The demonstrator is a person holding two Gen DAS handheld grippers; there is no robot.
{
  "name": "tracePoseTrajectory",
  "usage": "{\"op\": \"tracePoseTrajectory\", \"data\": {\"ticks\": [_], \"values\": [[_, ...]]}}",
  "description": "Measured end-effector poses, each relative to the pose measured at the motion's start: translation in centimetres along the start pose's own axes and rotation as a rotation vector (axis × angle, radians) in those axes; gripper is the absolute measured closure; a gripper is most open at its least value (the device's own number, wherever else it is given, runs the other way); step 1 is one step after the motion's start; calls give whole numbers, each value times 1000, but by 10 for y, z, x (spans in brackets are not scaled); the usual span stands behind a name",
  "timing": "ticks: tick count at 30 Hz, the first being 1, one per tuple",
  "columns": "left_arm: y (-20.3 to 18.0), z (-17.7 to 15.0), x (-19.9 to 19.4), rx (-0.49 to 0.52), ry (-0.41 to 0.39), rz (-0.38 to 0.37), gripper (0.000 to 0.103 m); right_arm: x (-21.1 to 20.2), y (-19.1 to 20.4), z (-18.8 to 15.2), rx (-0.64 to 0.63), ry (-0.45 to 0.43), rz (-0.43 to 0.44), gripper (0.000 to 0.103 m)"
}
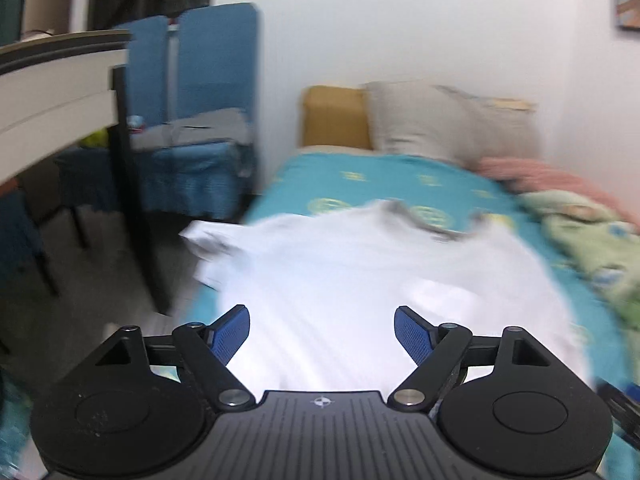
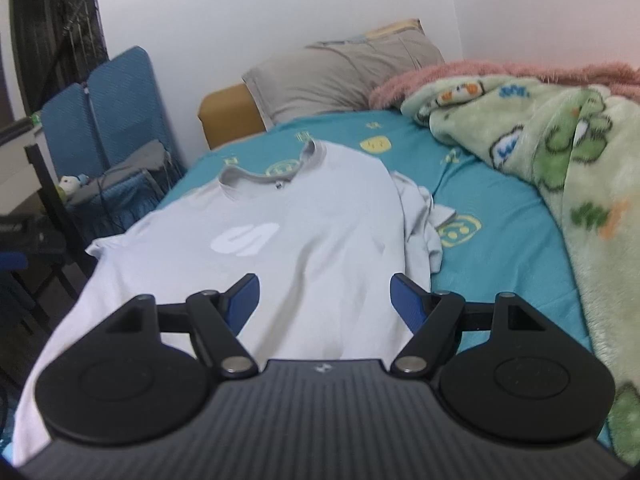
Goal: Fold clothes
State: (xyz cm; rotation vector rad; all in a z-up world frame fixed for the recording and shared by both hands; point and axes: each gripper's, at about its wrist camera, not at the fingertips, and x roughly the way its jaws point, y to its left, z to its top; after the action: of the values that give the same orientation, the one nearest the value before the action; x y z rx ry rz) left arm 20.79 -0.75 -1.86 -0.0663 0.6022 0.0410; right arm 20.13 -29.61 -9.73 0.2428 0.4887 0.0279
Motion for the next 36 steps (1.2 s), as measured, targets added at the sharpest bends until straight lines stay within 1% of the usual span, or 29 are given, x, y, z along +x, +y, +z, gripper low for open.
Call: {"op": "tracePoseTrajectory", "data": {"ticks": [5, 7, 10, 14, 16, 18, 20, 22, 26, 28, 29, 30, 34, 36], "values": [[-29, -33, -37, 72, -15, -76, 19, -19, 4, 7, -22, -30, 3, 29], [-36, -43, -46, 91, -3, -91, 19, -25, 6, 9, -30, -40, 0, 29], [-32, -49, -48, 87, -1, -106, 19, -35, 9, 12, -34, -62, 2, 29], [-29, -51, -49, 80, -4, -99, 12, -42, 8, 13, -30, -74, 9, 29], [-26, -52, -49, 69, 3, -96, 11, -40, 4, 13, -6, -65, 15, 29], [-21, -52, -44, 50, 18, -95, 10, -33, -5, 15, 51, -47, 27, 29], [-18, -53, -40, 35, 35, -89, 10, -21, -16, 19, 111, -31, 37, 29], [-16, -55, -35, 29, 48, -81, 10, -4, -29, 26, 142, -27, 25, 30], [-16, -59, -23, 31, 78, -73, 9, 39, -56, 33, 139, -3, -11, 32], [-17, -61, -13, 23, 103, -76, 9, 61, -74, 34, 172, 5, -20, 33], [-18, -61, -8, 13, 114, -82, 9, 72, -84, 34, 209, 14, -27, 36], [-19, -62, -2, 2, 124, -88, 9, 84, -94, 34, 240, 23, -38, 42], [-24, -61, 19, -31, 153, -103, 9, 131, -130, 33, 327, 38, -79, 47], [-26, -60, 28, -46, 166, -111, 9, 154, -146, 31, 396, 46, -78, 53]]}}
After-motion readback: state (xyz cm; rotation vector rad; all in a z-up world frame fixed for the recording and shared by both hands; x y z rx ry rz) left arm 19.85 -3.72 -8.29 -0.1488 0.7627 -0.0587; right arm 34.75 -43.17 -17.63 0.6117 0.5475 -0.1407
